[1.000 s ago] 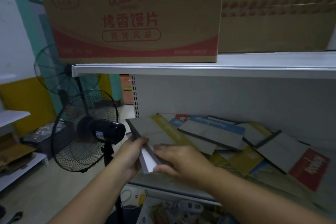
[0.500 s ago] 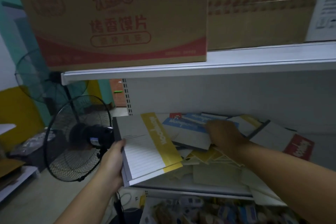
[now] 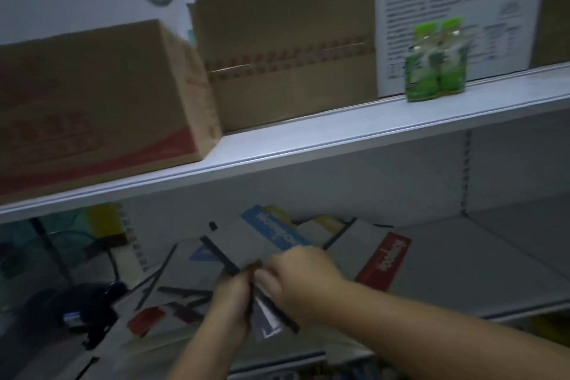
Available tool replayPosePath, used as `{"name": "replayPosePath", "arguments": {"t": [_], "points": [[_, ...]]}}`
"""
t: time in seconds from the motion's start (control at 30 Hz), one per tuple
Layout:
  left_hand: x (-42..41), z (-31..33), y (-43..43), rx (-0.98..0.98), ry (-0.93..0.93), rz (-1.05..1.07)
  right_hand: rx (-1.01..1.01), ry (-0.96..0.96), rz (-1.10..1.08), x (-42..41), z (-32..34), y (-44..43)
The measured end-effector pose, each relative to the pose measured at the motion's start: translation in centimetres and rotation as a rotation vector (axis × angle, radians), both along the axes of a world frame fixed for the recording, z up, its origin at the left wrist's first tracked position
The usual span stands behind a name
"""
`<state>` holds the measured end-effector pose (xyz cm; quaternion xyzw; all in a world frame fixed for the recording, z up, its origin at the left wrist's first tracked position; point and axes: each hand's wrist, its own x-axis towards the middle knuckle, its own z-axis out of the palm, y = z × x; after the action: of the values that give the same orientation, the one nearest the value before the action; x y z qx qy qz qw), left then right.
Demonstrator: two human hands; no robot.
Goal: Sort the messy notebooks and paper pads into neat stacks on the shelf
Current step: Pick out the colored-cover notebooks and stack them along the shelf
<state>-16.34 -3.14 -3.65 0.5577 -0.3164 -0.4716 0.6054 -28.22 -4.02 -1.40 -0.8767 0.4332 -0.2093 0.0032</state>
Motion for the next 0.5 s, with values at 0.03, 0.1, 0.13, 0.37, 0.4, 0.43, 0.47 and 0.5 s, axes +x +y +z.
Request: {"name": "replayPosePath", "arguments": {"t": [0.03, 0.1, 0.13, 0.37, 0.4, 0.43, 0.47, 0.5], "points": [[-1.3, -0.4, -0.4, 0.038, 0.016, -0.069, 0.052, -0.125, -0.066, -2.8, -0.1, -0.9], [-4.9, -0.8, -1.0, 0.120, 0.029, -0.216, 0.150, -0.283, -0.193, -9.3, -0.7, -2.7], [-7.0, -1.0, -1.2, 0.149, 0.037, -0.276, 0.242, -0.356, -0.234, -12.7, -1.2, -3.2], [-25.4, -3.3, -3.6, 0.174, 0.033, -0.597, 0.517, -0.924, -0.413, -31.3, -6.0, -0.1], [-27.9, -3.9, -3.9, 0.180, 0.029, -0.626, 0.501, -1.013, -0.469, -33.4, -6.5, 0.4], [-30.4, -4.4, -4.1, 0.186, 0.022, -0.652, 0.497, -1.099, -0.540, -35.4, -7.0, 0.9], [-32.9, -4.9, -4.2, 0.186, 0.017, -0.679, 0.489, -1.178, -0.611, -37.3, -7.4, 1.3], [-35.1, -5.3, -4.3, 0.188, 0.016, -0.701, 0.487, -1.234, -0.676, -39.1, -7.7, 1.8]]}}
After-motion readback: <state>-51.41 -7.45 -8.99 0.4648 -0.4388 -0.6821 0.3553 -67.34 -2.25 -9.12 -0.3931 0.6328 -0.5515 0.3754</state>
